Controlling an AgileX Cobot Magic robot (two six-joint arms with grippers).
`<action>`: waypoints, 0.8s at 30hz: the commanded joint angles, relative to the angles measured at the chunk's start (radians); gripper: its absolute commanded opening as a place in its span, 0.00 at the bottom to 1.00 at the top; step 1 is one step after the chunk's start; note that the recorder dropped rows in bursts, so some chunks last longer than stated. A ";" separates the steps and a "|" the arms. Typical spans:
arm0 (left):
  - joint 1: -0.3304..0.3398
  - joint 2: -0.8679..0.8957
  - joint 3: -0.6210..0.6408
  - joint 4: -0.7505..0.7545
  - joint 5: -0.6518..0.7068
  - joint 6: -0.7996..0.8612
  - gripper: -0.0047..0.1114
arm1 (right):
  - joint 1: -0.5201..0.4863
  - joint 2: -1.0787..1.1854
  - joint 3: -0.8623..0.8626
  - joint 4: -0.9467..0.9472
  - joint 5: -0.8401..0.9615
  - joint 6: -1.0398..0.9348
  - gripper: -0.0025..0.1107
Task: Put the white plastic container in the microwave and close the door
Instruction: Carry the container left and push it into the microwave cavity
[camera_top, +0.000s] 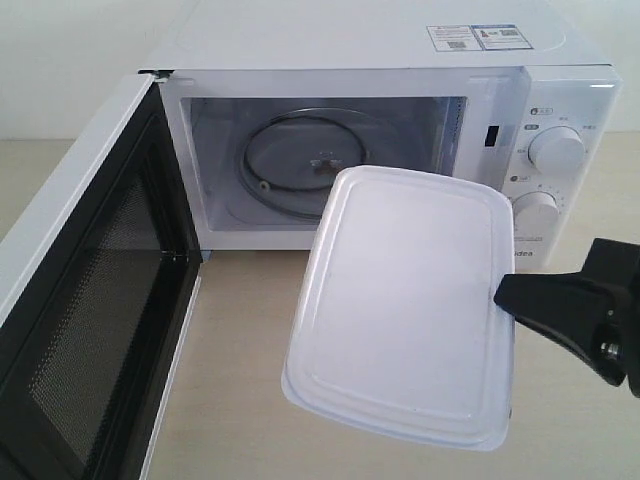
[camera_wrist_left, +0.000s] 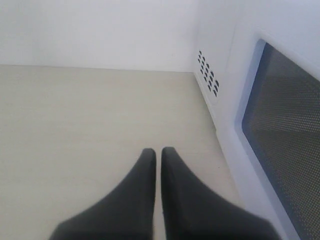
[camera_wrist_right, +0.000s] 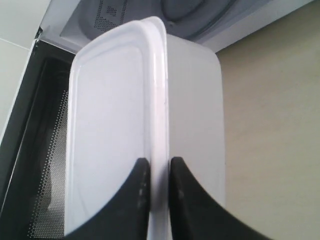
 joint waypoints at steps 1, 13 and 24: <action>0.002 -0.003 0.004 0.002 0.001 0.005 0.08 | 0.000 -0.010 0.000 0.005 -0.003 0.081 0.02; 0.002 -0.003 0.004 0.002 0.001 0.005 0.08 | 0.137 -0.107 -0.003 -0.311 -0.266 0.580 0.02; 0.002 -0.003 0.004 0.002 0.001 0.005 0.08 | 0.513 -0.100 -0.001 -1.411 -0.671 1.804 0.02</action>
